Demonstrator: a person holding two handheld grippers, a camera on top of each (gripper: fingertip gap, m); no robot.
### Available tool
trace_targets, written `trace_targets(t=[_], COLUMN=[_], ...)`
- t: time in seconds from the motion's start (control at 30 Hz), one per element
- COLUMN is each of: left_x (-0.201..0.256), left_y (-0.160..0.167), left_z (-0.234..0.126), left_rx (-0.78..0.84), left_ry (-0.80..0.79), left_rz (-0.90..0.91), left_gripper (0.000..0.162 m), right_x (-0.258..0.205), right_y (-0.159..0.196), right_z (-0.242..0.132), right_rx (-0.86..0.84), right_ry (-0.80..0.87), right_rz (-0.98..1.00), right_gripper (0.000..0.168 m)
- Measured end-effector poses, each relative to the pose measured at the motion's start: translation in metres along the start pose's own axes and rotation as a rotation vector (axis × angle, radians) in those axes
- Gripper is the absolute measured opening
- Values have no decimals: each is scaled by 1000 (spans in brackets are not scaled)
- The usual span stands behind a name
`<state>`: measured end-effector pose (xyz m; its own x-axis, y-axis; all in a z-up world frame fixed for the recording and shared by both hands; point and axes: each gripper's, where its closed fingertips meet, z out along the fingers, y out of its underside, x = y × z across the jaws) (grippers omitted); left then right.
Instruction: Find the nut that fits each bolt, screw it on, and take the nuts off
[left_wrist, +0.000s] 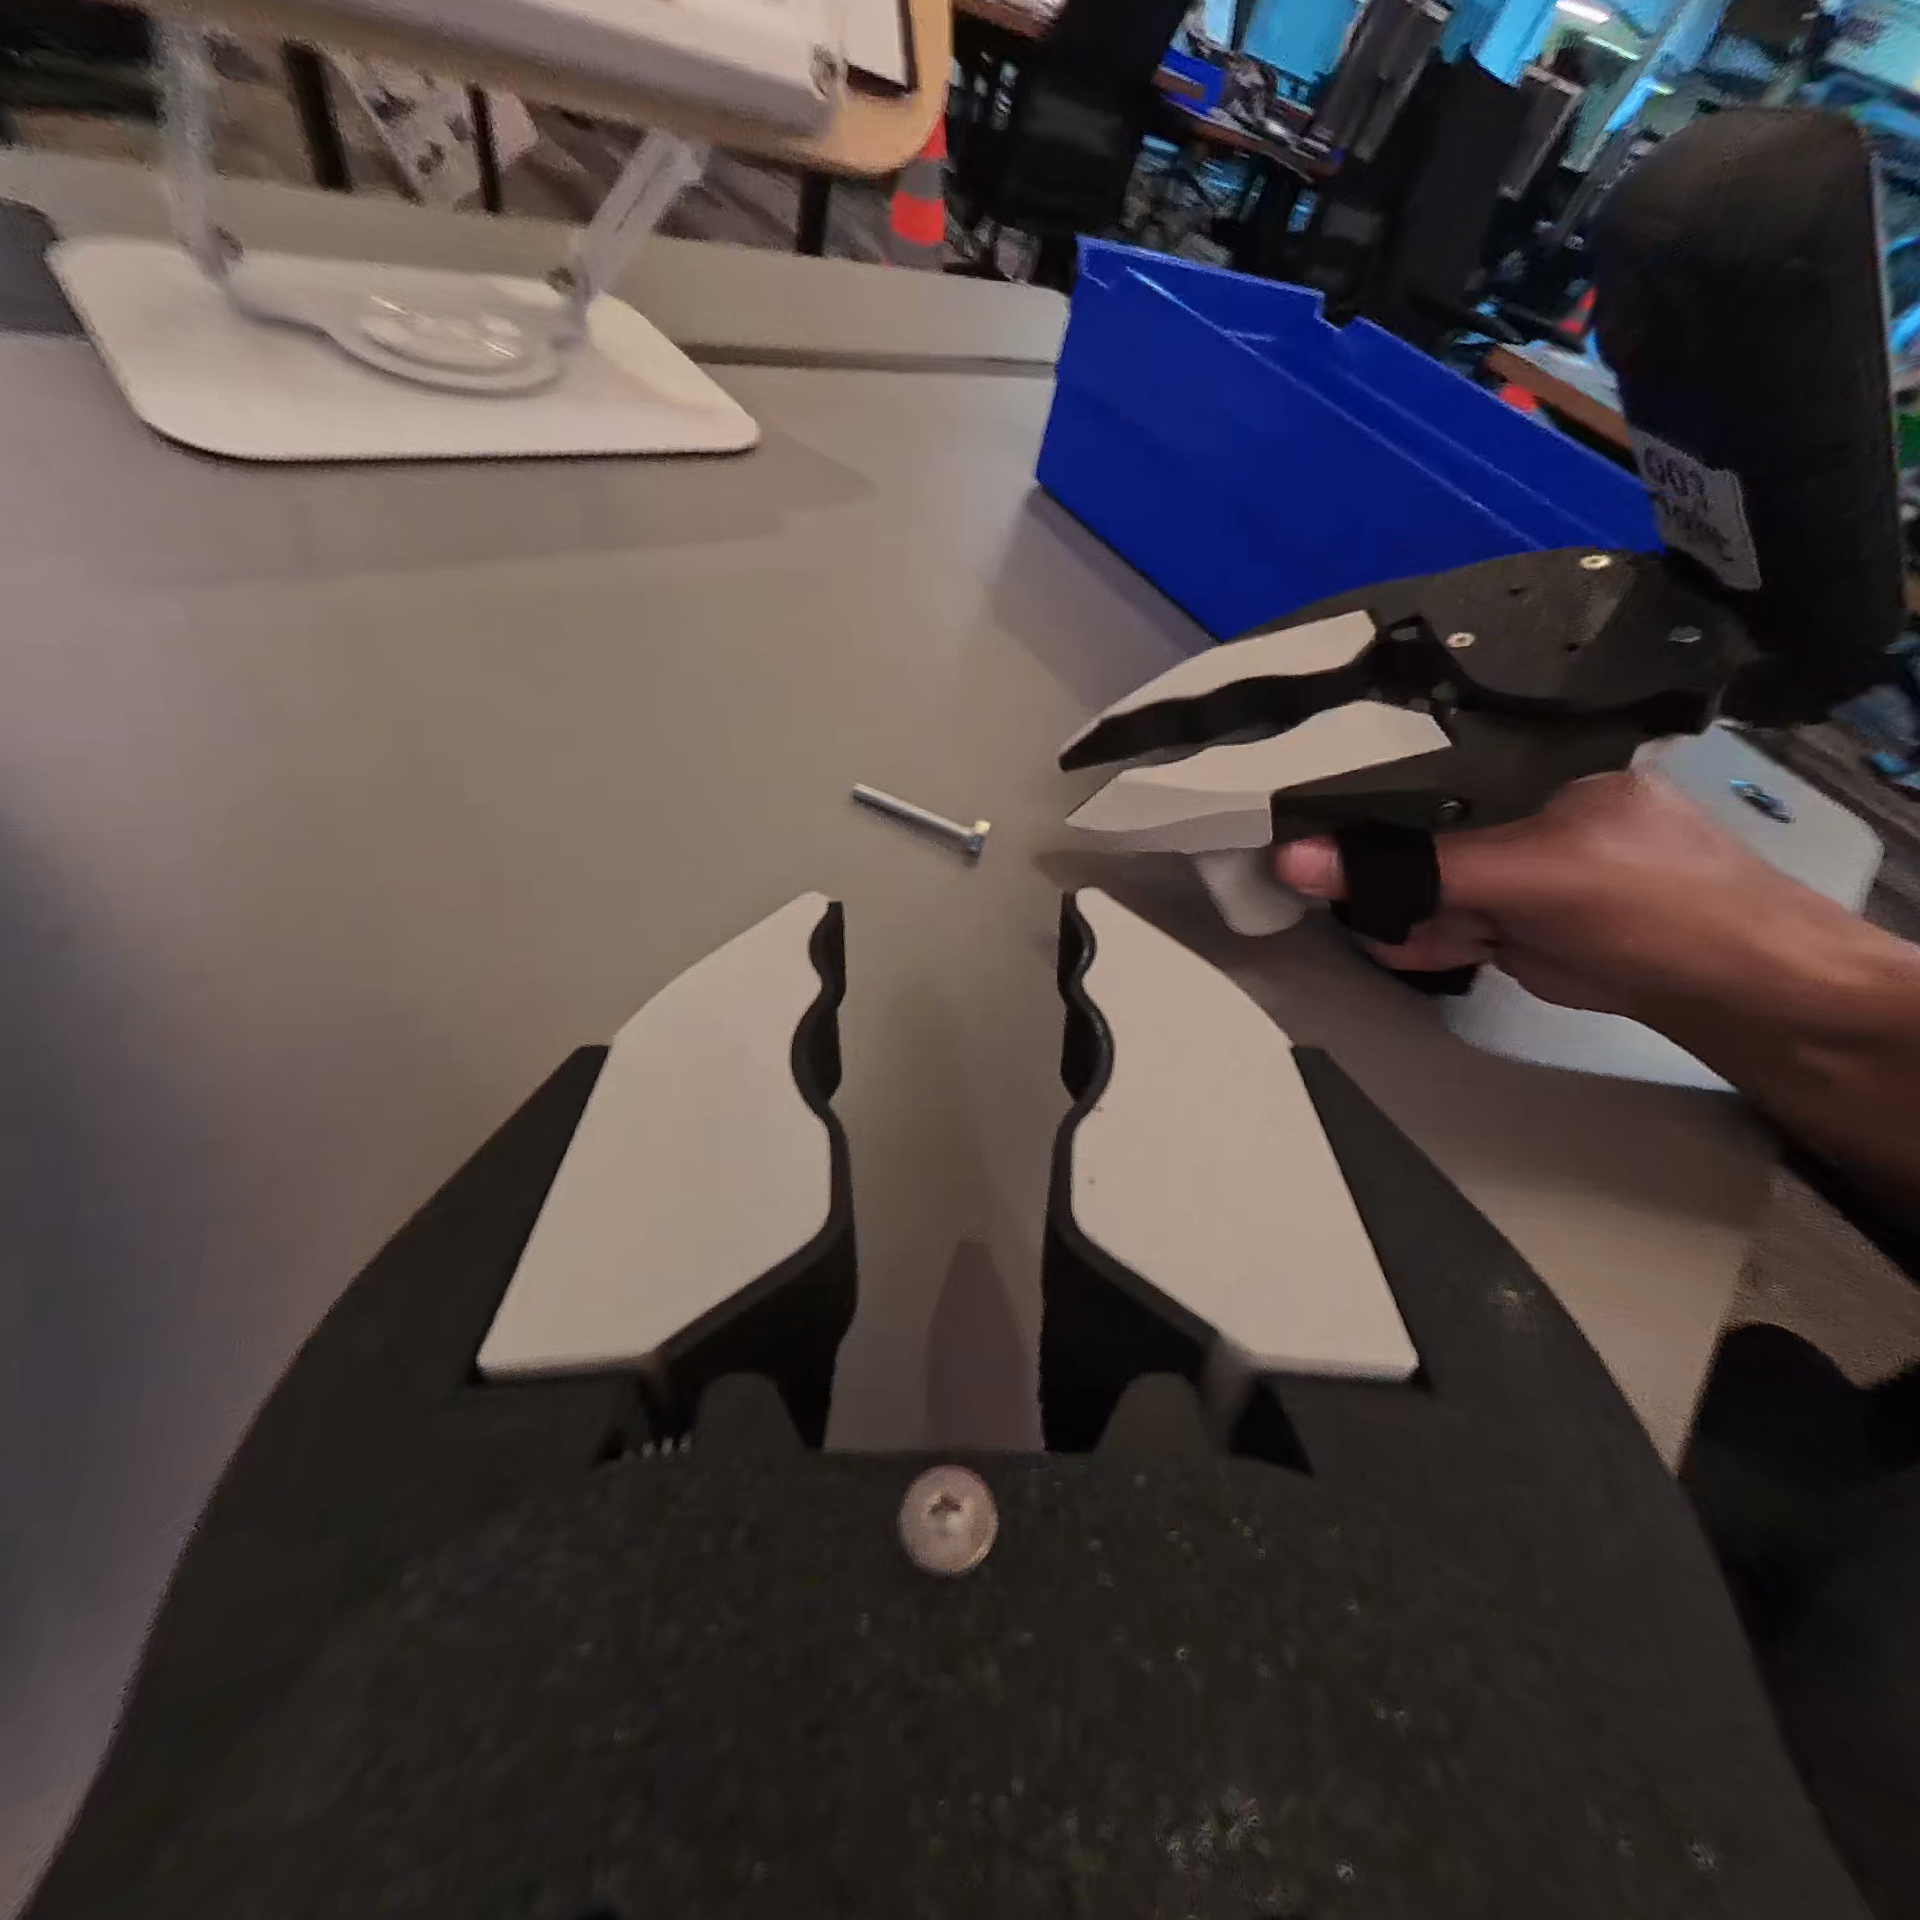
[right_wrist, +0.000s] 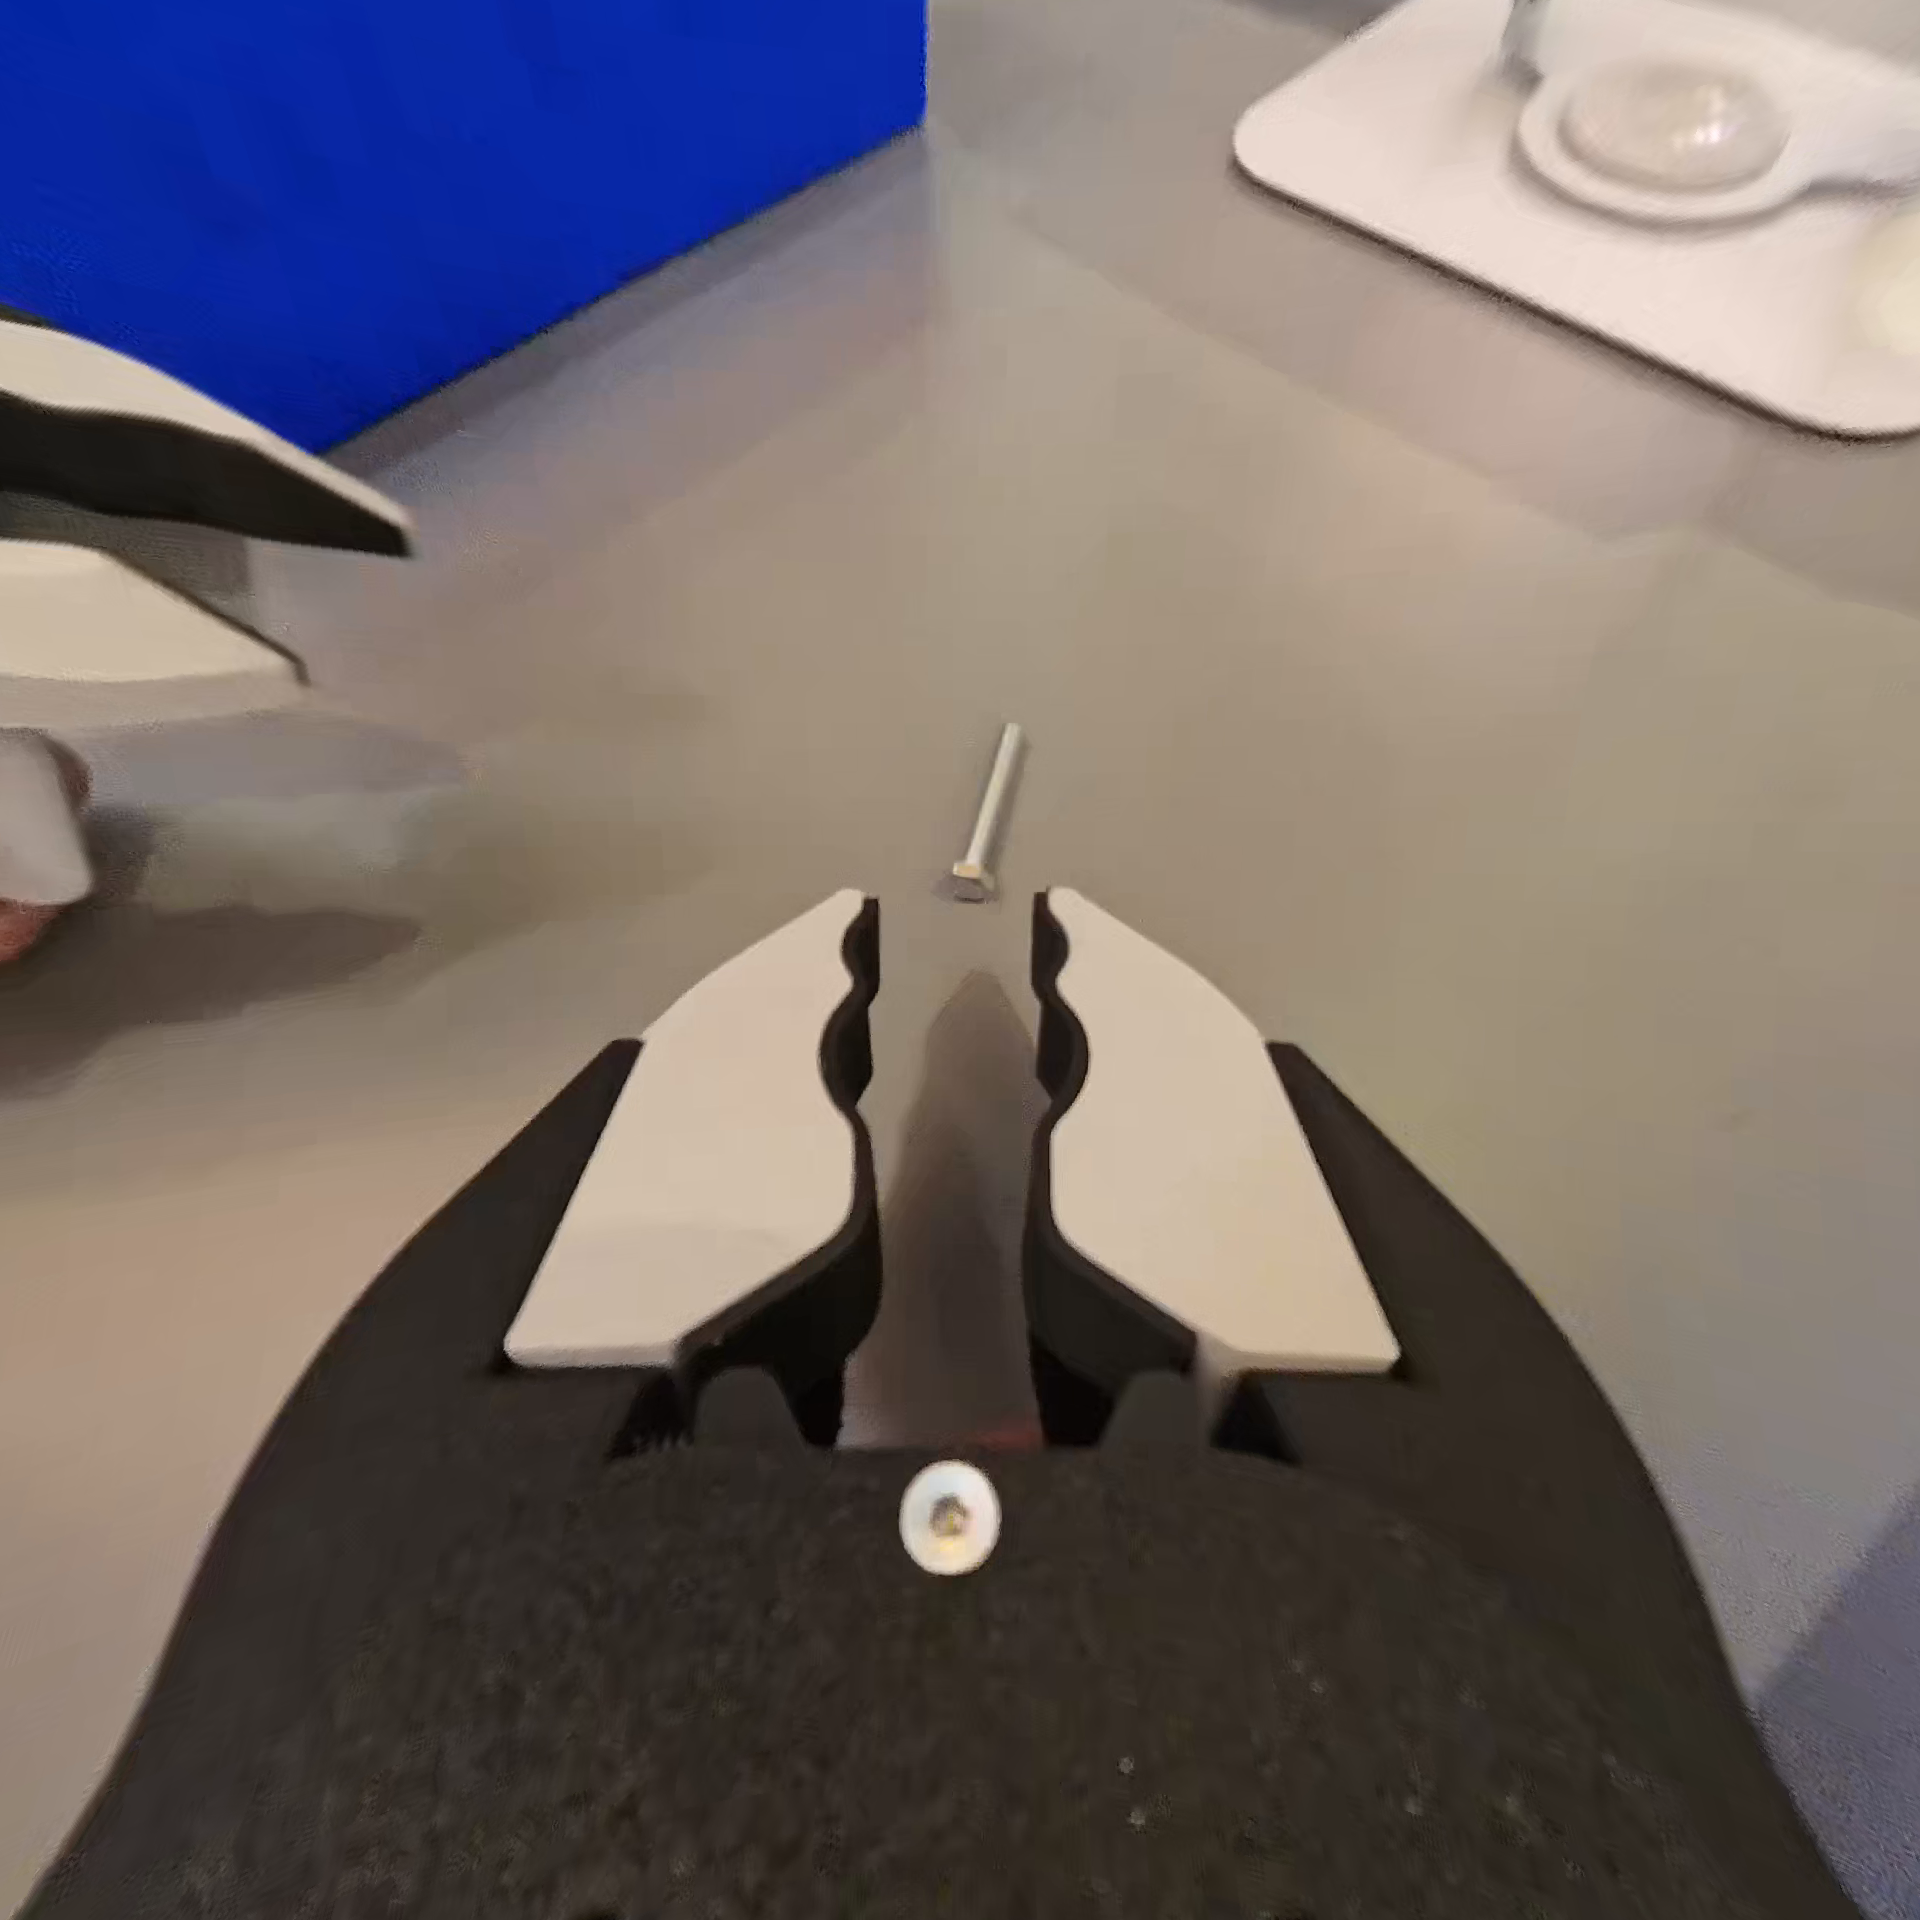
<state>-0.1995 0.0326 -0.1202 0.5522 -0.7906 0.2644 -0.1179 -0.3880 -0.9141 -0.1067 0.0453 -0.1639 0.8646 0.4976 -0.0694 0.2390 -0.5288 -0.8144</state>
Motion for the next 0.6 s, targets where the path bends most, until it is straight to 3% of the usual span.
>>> trace_targets(t=[0.1, 0.23, 0.6], left_x=[-8, -10, -3], left_y=[-11, -9, -4], left_z=[-7, -5, -3], left_rx=[76, 56, 21], left_ry=[-35, -33, 9], left_rz=[57, 91, 98], left_gripper=[39, 39, 38], right_x=[2, 7, 6], right_y=[3, 4, 11], right_z=[15, 23, 35], right_rx=[-74, -109, -186], right_ry=[72, 143, 114], right_rz=[11, 15, 12], right_gripper=[28, 26, 16])
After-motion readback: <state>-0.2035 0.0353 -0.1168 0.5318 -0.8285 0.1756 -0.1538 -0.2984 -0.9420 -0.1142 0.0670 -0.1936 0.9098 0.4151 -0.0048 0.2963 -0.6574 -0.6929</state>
